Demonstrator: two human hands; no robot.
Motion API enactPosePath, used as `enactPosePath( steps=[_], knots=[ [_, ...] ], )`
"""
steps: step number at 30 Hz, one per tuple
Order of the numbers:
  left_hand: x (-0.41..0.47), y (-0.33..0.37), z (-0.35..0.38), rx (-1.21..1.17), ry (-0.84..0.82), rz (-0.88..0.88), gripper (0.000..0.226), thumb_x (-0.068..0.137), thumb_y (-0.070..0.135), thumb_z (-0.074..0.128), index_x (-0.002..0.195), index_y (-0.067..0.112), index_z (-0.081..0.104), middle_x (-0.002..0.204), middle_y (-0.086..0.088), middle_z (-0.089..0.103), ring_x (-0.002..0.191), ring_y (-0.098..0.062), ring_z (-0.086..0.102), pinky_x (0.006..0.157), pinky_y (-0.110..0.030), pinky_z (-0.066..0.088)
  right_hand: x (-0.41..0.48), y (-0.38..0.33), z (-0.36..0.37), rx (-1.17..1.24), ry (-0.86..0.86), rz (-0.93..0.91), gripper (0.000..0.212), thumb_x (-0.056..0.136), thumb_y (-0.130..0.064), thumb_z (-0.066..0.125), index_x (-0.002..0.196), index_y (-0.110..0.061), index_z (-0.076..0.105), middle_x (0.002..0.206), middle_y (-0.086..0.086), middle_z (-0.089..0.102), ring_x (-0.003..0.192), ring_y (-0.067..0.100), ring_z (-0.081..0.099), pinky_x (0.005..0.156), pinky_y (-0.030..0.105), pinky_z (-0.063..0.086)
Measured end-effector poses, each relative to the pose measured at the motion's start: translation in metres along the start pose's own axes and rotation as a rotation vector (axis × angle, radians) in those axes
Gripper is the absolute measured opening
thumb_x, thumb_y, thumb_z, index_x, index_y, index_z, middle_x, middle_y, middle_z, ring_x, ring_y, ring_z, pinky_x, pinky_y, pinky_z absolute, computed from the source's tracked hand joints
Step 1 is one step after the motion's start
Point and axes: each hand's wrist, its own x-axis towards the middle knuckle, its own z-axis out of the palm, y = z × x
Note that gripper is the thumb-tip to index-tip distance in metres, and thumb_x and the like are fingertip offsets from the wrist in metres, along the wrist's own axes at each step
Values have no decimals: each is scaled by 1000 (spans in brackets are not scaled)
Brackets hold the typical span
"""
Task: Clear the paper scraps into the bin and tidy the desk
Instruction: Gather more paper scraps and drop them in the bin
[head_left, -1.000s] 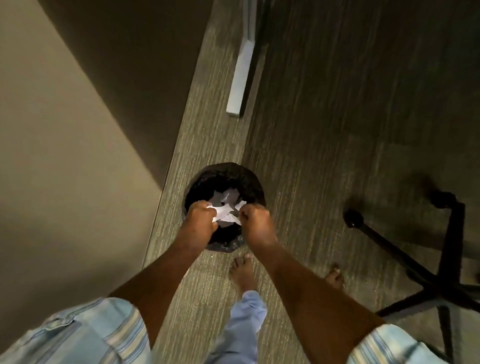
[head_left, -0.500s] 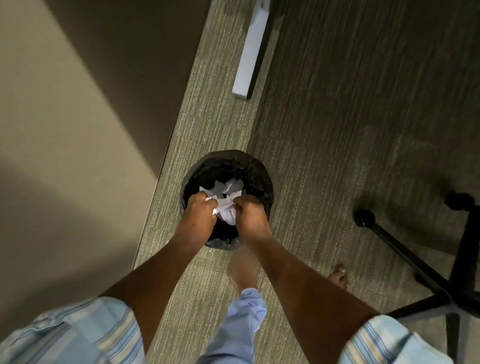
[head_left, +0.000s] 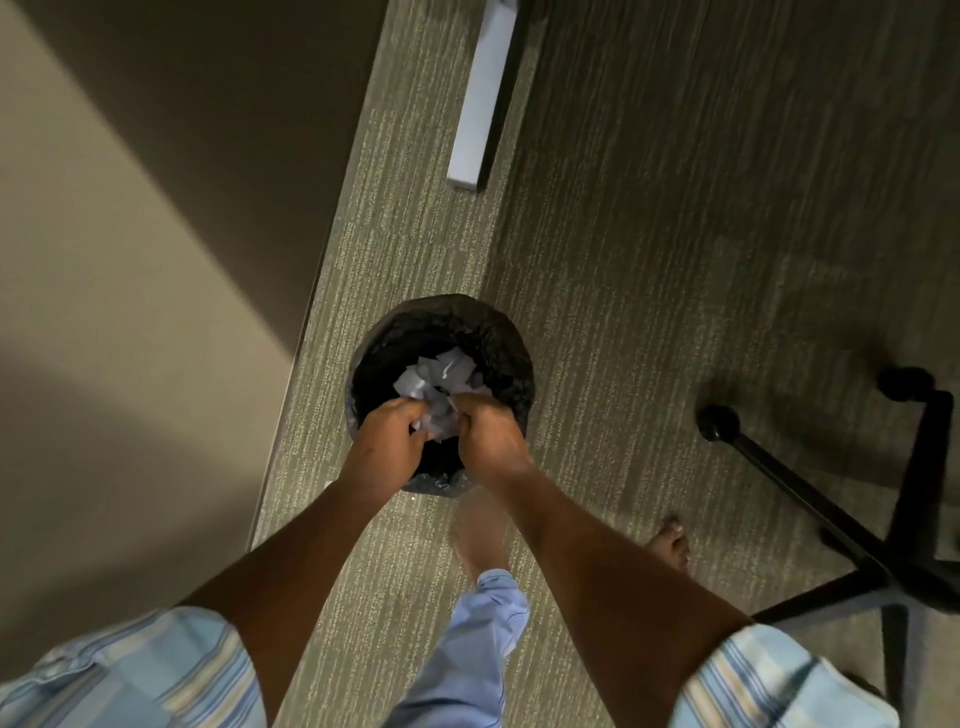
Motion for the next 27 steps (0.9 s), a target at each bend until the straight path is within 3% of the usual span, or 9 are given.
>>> enactPosePath(
  steps=[3,7,10,14,20,27],
  knots=[
    [-3,12,1,-4,89,-39,19,90,4,56,103,2,69,101,-15,70,92,-26,65,77,-25,44,-5,2,-11,-11,8,33,22,90,1,45,103,4,63,100,15,67,96,27,62,83,32,50],
    [-3,34,-2,24,165,-54,16,92,7,53,88,0,67,87,-14,67,74,-23,60,65,-26,38,-15,3,-30,-83,33,73,24,95,-7,44,108,-2,63,108,14,67,101,26,63,85,34,51],
    [-6,59,-4,31,188,-13,17,91,8,55,80,0,65,74,-7,59,65,-14,48,60,-25,33,-25,5,-47,-182,116,124,24,97,-18,43,107,-6,61,103,15,68,93,28,67,75,31,52],
    [-9,93,-8,52,173,64,29,92,13,54,66,1,59,63,-7,54,58,-21,51,55,-33,39,-41,8,-69,-215,257,152,26,94,-31,44,94,-10,60,90,14,68,79,32,65,68,36,53],
    [-17,140,-11,119,148,195,37,95,23,49,68,1,61,66,-17,63,65,-30,58,67,-41,45,-64,14,-105,-267,398,169,35,91,-44,44,91,-14,61,90,10,67,83,31,62,71,38,48],
    [-43,194,0,293,111,260,49,95,43,34,90,7,66,91,-13,65,92,-29,56,86,-44,44,-115,35,-157,-258,459,220,44,93,-51,38,110,-16,57,108,8,64,102,28,55,85,42,42]
  ],
)
